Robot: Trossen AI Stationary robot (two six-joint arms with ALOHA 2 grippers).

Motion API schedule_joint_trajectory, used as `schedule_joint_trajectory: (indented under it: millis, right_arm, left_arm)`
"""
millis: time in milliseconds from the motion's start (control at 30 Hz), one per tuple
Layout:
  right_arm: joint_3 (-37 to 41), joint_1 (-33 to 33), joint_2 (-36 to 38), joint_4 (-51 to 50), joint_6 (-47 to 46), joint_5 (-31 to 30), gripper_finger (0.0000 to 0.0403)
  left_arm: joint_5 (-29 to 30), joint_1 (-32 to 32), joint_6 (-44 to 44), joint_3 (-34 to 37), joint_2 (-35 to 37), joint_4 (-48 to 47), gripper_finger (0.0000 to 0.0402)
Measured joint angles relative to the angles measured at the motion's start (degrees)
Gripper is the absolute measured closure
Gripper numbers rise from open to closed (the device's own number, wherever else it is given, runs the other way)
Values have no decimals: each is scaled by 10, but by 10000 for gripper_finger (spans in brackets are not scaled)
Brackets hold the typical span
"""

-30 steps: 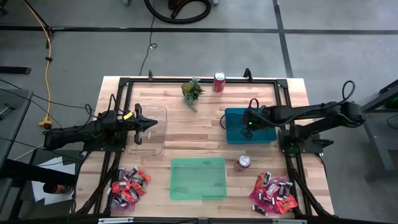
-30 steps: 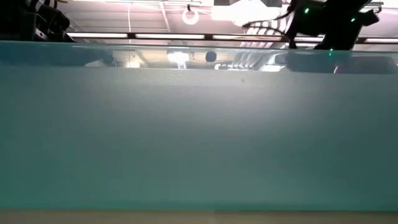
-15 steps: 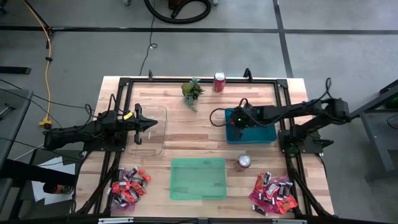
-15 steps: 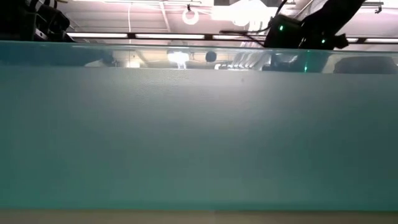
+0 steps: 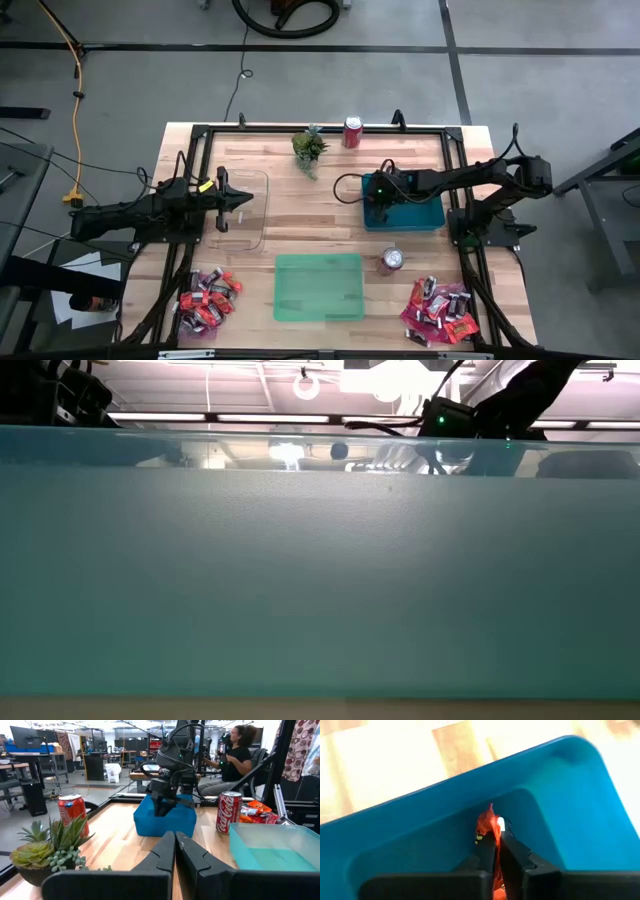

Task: Sort candy
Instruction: Put the orange chocolate into the blue bin

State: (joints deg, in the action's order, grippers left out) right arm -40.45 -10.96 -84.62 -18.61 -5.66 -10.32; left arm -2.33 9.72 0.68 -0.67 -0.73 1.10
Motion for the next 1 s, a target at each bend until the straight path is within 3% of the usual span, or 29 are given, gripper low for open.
schedule_joint_trajectory:
  millis: [133,300,467,533,633,733,800,1000]
  right_arm:
    - [0,0,8,-17,-1,23,310]
    - [-7,1,48,-71,20,-6,219]
    - [-60,1,102,-175,43,-35,173]
    - [-90,1,123,-211,33,-4,170]
    - [-124,1,156,-220,-38,113,171]
    - [-133,15,185,-166,-145,240,171]
    - [-134,45,200,-106,-212,294,171]
    - [-134,176,214,52,-356,301,171]
  left_arm:
    - [0,0,0,0,0,0,401]
    - [0,0,0,0,0,0,401]
    - [0,0,0,0,0,0,401]
    - [0,0,0,0,0,0,401]
    - [0,0,0,0,0,0,401]
    - [0,0,0,0,0,0,401]
    - [0,0,0,0,0,0,401]
    - [0,0,0,0,0,0,401]
